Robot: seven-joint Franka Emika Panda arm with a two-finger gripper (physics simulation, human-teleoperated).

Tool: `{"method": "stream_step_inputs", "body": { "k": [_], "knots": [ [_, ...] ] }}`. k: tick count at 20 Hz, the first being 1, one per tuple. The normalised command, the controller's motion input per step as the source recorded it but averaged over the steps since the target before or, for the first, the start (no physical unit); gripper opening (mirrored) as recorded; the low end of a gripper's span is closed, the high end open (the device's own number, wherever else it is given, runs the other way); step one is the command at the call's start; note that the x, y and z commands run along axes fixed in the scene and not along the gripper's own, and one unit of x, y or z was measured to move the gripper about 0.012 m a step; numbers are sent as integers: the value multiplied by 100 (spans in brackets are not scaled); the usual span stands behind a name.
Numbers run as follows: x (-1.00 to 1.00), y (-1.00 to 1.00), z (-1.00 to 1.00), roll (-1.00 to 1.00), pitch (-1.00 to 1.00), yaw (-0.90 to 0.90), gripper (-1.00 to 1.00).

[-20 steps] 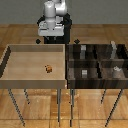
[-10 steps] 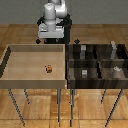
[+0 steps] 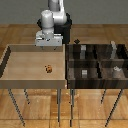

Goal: Place the loaf of bread into the appropriate compartment.

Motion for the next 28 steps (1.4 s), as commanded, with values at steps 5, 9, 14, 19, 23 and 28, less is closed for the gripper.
{"method": "stream_step_inputs", "body": {
  "k": [5, 9, 14, 19, 23, 28],
  "knots": [
    [40, 0, 0, 0, 0, 0, 100],
    [25, 0, 0, 0, 0, 0, 100],
    [0, 0, -40, 0, 0, 0, 100],
    [0, 0, -100, 0, 0, 0, 100],
    [0, -4, -25, 0, 0, 0, 100],
    [0, 0, -60, 0, 0, 0, 100]
  ]
}}
